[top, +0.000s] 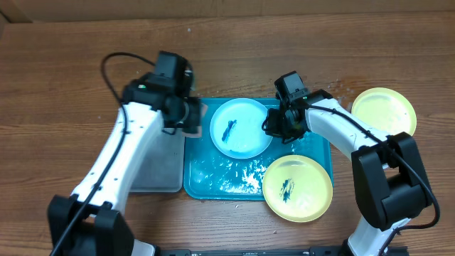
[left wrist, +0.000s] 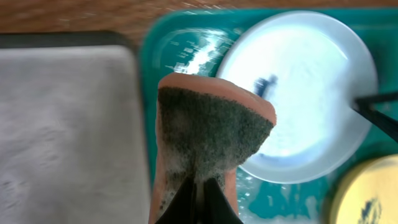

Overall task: Clean dirty plates on tray and stack at the side
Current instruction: 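Move the right gripper back and grip the light-blue plate's rim, then bring the sponge with the left gripper onto the light-blue plate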

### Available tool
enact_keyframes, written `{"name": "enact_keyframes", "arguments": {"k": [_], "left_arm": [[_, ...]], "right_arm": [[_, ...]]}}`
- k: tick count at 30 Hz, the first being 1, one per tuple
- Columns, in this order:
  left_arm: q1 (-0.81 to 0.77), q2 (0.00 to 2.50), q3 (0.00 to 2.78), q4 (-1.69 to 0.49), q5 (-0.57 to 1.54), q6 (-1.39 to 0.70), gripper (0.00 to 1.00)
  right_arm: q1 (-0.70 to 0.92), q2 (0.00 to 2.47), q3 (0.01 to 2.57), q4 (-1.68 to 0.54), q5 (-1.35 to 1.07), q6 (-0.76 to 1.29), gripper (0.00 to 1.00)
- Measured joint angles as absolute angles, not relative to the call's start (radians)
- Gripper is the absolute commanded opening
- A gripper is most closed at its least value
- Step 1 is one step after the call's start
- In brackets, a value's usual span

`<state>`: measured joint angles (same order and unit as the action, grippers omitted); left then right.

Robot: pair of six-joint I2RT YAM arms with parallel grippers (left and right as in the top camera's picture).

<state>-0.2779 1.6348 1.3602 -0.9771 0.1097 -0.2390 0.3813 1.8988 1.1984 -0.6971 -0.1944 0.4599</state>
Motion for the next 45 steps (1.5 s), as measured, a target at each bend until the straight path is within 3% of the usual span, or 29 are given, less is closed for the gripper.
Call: {"name": "enact_keyframes", "arguments": {"k": [11, 22, 30, 39, 45], "left_arm": [[-0.46, 1.882, 1.36, -0.847, 0.123, -0.298, 0.04], [-0.485, 2.001, 1.36, -0.762, 0.029, -0.466, 0.04], [-0.492, 2.033, 1.375, -0.688, 0.176, -0.425, 0.04], [-0.503, 2.078, 1.38, -0.656, 0.507, -0.359, 0.04], [-0.503, 2.081, 1.385, -0.731, 0.48, -0.366, 0.04]], "right_arm": [[0.381, 1.863, 1.102, -0.63, -0.202, 0.479, 0.04], [0.379, 1.854, 1.079, -0.593, -0.224, 0.486, 0.04], [0.386, 1.854, 1.074, -0.58, -0.219, 0.485, 0.04], [0.395, 1.85, 1.073, -0.577, -0.201, 0.485, 0.04], [0.414, 1.85, 1.072, -0.576, -0.22, 0.484, 0.04]]}}
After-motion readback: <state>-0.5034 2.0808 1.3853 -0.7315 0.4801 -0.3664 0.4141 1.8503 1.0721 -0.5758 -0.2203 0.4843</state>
